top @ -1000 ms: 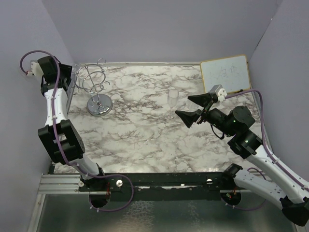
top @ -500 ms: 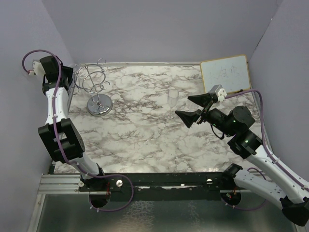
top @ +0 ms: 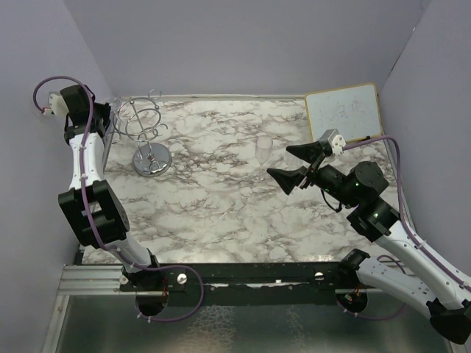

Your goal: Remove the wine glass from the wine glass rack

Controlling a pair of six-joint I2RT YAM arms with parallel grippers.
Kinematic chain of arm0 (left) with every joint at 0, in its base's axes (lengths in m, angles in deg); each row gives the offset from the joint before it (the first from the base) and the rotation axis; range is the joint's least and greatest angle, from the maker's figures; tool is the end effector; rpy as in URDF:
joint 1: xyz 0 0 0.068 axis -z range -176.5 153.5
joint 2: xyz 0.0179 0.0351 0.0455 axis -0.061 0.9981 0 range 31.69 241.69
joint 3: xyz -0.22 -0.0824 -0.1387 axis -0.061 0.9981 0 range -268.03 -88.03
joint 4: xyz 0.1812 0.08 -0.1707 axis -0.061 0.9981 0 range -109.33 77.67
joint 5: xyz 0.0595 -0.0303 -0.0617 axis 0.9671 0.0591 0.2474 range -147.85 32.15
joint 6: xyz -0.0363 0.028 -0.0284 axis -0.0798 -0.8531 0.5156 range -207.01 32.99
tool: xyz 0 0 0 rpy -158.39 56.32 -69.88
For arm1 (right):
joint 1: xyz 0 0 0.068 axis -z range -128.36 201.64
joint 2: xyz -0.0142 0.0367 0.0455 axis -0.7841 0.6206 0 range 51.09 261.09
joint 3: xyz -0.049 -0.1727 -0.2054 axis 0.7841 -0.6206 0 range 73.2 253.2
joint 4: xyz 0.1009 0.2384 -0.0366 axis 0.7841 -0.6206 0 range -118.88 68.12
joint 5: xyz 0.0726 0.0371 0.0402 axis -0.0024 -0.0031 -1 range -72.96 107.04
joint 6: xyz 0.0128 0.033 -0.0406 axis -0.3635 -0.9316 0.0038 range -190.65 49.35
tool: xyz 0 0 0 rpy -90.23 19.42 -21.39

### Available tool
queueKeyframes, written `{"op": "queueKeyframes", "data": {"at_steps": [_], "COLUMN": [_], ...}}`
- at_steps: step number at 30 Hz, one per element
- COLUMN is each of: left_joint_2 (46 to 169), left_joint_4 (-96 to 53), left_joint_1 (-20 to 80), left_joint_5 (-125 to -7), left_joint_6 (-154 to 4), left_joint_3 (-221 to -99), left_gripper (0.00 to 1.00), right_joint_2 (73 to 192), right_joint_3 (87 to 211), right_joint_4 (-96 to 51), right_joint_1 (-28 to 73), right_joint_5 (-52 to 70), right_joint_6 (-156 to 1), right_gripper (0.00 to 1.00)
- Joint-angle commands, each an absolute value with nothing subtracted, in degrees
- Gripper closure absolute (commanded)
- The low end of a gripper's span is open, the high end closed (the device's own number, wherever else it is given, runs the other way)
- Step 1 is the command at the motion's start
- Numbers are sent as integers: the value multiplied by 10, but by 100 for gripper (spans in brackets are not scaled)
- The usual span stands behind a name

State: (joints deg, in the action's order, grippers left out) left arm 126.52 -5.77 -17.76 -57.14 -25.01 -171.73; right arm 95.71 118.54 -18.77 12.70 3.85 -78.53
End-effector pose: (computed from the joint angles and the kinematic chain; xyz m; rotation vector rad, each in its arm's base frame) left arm 0.3669 0.1432 0.3423 -1.3542 1.5116 -0.4408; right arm 0.1384 0.1224 0.3693 -0.6000 1.4431 0.8236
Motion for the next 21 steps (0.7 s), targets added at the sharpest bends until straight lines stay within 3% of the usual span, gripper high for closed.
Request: {"op": "queueKeyframes", "data": {"at_steps": [1, 21], "left_joint_2": [1246, 1209], "left_joint_4": [-58, -116], "left_joint_1": [-175, -175], "left_joint_5": [-560, -561], "left_joint_6": [-256, -196], "left_joint_3": [-1728, -1683], "left_gripper": [83, 100], "right_joint_2": [955, 952], "right_joint_3": [1180, 1180], "right_joint_4": [-168, -170], "right_joint_1": [125, 124], "right_joint_5": [35, 33], "right_joint_6": [-791, -791], "right_gripper": [10, 10]}}
